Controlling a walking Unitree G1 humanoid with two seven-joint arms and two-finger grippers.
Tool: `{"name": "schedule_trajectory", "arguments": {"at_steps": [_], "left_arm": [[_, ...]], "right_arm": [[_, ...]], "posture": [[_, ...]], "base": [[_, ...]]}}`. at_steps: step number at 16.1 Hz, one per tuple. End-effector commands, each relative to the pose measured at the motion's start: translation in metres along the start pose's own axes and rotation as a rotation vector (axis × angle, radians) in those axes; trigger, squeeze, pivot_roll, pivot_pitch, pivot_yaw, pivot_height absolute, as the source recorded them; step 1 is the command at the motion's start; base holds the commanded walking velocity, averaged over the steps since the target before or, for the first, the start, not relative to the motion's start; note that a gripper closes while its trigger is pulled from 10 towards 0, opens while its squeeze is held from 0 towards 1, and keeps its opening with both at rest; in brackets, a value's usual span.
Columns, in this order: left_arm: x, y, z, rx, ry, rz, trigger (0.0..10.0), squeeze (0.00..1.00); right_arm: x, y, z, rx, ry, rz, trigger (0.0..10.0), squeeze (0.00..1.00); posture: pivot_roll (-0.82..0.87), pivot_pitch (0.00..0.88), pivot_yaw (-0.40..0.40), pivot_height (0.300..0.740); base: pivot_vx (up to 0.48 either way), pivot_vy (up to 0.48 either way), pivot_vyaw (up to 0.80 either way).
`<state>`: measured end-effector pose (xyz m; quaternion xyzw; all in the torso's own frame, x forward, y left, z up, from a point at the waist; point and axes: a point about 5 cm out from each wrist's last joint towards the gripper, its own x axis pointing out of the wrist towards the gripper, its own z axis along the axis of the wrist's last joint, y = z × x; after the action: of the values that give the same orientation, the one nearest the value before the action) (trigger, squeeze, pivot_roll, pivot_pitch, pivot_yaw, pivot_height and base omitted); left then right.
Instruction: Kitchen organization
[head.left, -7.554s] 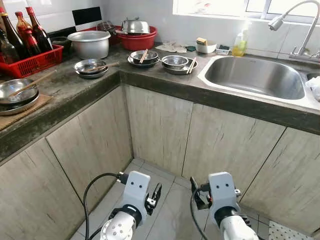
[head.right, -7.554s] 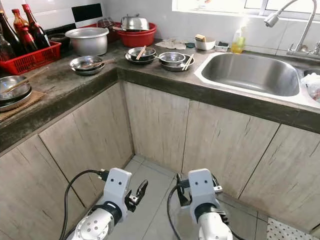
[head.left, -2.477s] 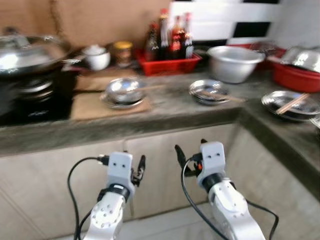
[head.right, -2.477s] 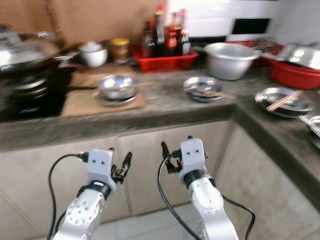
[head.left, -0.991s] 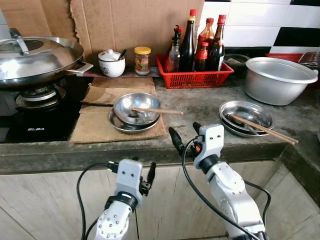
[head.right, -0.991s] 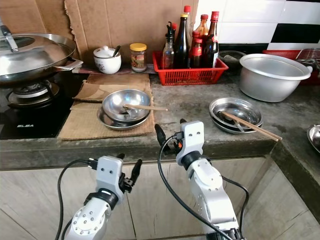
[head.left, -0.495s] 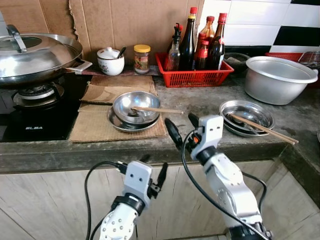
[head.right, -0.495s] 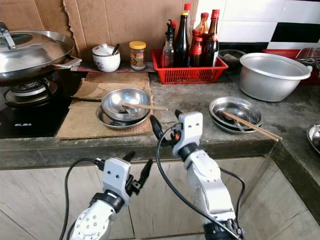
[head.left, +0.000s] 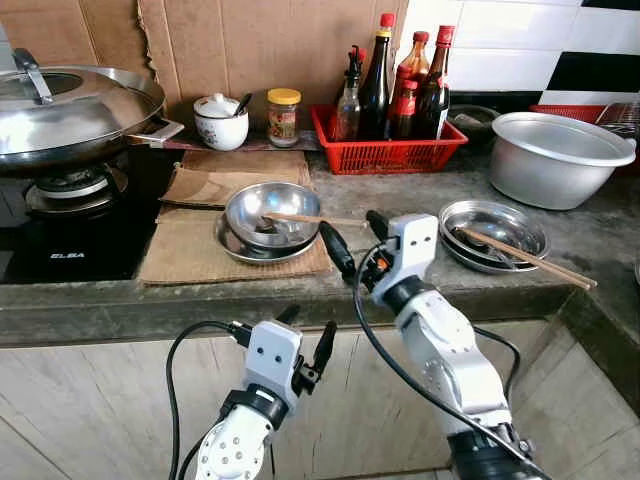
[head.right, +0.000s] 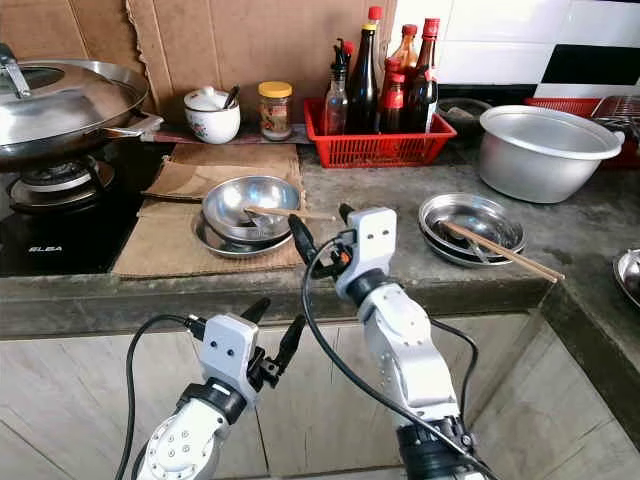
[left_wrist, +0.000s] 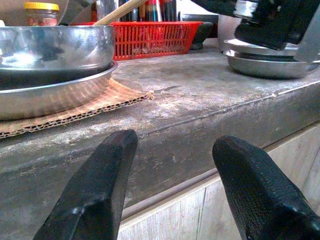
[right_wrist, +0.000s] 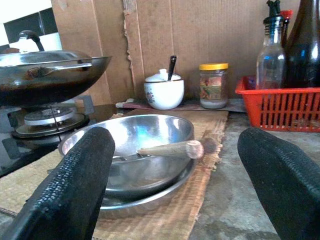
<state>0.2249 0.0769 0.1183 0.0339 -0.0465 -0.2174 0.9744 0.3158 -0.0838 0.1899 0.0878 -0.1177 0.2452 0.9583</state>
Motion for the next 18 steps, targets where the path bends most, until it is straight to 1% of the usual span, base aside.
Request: {"name": "schedule_trajectory", "arguments": {"at_steps": [1, 3, 9, 10, 11, 12, 13, 14, 15, 16, 17, 18], "left_arm": [[0.000, -0.001, 0.003, 0.009, -0.020, -0.003, 10.0, 0.00], [0.000, -0.002, 0.005, 0.016, -0.029, -0.010, 10.0, 0.00], [0.001, -0.003, 0.004, 0.015, -0.028, -0.005, 10.0, 0.00], [0.001, -0.003, 0.003, 0.015, -0.027, -0.005, 10.0, 0.00], [0.001, -0.003, 0.003, 0.015, -0.027, -0.005, 10.0, 0.00], [0.001, -0.004, 0.003, 0.015, -0.027, -0.005, 10.0, 0.00], [0.001, -0.004, 0.003, 0.016, -0.027, -0.005, 10.0, 0.00], [0.001, -0.003, 0.003, 0.016, -0.026, -0.004, 10.0, 0.00], [0.001, -0.003, 0.002, 0.017, -0.026, -0.003, 10.0, 0.00], [0.001, -0.003, 0.002, 0.018, -0.026, -0.003, 10.0, 0.00], [0.001, -0.003, 0.002, 0.019, -0.025, -0.002, 10.0, 0.00], [0.001, -0.003, 0.002, 0.020, -0.024, -0.001, 10.0, 0.00]], "right_arm": [[0.005, 0.001, 0.006, -0.003, -0.033, 0.004, 10.0, 0.00], [0.010, 0.001, 0.006, 0.001, -0.034, 0.006, 10.0, 0.00], [0.015, 0.003, 0.005, 0.030, -0.035, 0.018, 10.0, 0.00], [0.016, 0.003, 0.004, 0.036, -0.035, 0.021, 9.6, 0.00], [0.016, 0.003, 0.004, 0.039, -0.036, 0.023, 7.9, 0.00], [0.018, 0.004, 0.004, 0.043, -0.038, 0.028, 3.4, 0.00], [0.019, 0.004, 0.005, 0.044, -0.040, 0.031, 0.1, 0.00], [0.020, 0.005, 0.005, 0.045, -0.041, 0.033, 0.0, 0.00], [0.020, 0.005, 0.005, 0.044, -0.042, 0.033, 0.0, 0.00], [0.021, 0.005, 0.005, 0.043, -0.045, 0.035, 1.3, 0.00], [0.022, 0.006, 0.005, 0.045, -0.047, 0.037, 10.0, 0.00], [0.023, 0.006, 0.005, 0.045, -0.048, 0.037, 10.0, 0.00]], "posture": [[0.06, 0.000, -0.069, 0.740], [0.06, 0.000, -0.074, 0.740], [0.06, 0.000, -0.081, 0.740], [0.07, 0.000, -0.084, 0.740], [0.07, 0.000, -0.084, 0.740], [0.07, 0.000, -0.087, 0.740], [0.07, 0.000, -0.088, 0.740], [0.07, 0.000, -0.087, 0.740], [0.07, 0.000, -0.087, 0.740], [0.07, 0.000, -0.088, 0.740], [0.07, 0.000, -0.089, 0.740], [0.07, 0.000, -0.088, 0.740]], "base": [[0.000, 0.000, 0.00], [0.000, 0.000, 0.00], [0.000, 0.000, 0.00], [0.000, 0.000, 0.00], [0.000, 0.000, 0.00], [0.000, 0.000, 0.00], [0.000, 0.000, 0.00], [0.000, 0.000, 0.00], [0.000, 0.000, 0.00], [0.000, 0.000, 0.00], [0.000, 0.000, 0.00], [0.000, 0.000, 0.00]]}}
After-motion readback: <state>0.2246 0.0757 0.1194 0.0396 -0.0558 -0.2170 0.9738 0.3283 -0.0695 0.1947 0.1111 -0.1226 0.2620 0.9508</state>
